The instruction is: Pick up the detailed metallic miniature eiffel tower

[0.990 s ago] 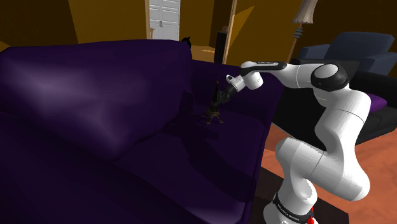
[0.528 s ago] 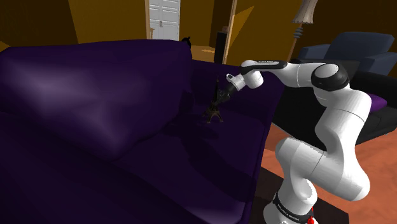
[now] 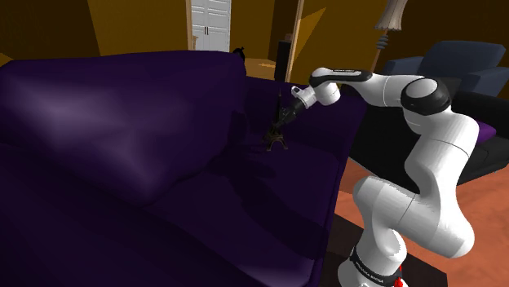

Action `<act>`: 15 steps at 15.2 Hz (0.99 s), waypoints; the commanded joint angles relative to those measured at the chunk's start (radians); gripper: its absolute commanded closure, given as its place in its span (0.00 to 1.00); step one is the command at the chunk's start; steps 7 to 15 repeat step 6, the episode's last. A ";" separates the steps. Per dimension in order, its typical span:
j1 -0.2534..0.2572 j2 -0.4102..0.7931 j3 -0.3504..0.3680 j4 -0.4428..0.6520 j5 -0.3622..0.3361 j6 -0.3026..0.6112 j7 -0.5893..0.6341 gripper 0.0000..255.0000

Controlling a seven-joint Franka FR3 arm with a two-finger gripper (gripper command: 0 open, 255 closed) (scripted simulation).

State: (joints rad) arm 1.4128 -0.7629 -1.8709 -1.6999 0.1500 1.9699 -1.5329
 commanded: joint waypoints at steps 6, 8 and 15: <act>-0.014 0.025 0.028 0.032 0.015 -0.045 0.024 1.00; -0.014 0.025 0.028 0.032 0.015 -0.045 0.024 1.00; -0.014 0.025 0.028 0.032 0.015 -0.045 0.024 1.00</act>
